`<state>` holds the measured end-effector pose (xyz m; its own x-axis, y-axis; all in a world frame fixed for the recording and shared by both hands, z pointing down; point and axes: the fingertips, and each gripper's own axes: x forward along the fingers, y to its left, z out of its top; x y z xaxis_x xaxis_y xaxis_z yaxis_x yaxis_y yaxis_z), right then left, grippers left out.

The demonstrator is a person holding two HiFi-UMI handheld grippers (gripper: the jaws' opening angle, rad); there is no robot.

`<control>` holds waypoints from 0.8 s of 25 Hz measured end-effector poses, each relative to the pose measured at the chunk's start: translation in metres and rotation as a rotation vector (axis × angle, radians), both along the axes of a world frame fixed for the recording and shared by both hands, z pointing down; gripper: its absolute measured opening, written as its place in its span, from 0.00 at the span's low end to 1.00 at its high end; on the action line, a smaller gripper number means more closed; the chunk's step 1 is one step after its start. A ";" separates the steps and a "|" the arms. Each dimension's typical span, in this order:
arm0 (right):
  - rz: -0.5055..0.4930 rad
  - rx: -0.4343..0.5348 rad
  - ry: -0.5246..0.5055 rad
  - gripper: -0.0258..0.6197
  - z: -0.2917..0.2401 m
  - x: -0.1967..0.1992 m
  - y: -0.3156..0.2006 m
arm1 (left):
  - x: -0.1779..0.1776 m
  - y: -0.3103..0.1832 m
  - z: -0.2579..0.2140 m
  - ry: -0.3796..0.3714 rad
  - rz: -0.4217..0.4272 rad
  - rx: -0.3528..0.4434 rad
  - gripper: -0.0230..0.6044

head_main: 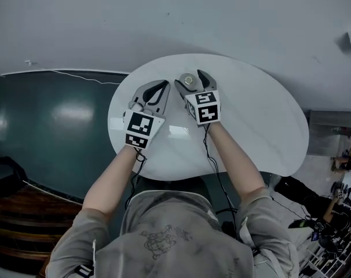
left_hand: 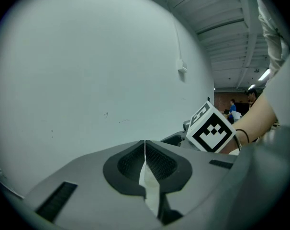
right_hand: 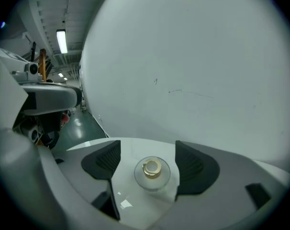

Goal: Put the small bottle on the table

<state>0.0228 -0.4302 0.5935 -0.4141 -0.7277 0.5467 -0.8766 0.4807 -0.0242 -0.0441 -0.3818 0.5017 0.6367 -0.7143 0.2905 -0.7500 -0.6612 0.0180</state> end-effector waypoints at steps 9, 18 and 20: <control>0.050 0.210 -0.087 0.57 -0.131 0.025 0.049 | 0.004 0.039 -0.082 0.063 0.012 0.093 0.07; 0.048 0.344 -0.232 0.38 -0.242 0.023 0.112 | 0.005 0.079 -0.164 0.115 0.070 0.205 0.07; 0.055 0.373 -0.248 0.33 -0.264 0.025 0.127 | 0.002 0.089 -0.179 0.126 0.083 0.219 0.07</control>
<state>0.0482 -0.3029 0.3296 -0.4551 -0.8807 0.1315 -0.8904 0.4496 -0.0706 -0.0424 -0.2925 0.3231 0.7172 -0.6951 0.0493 -0.6938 -0.7189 -0.0424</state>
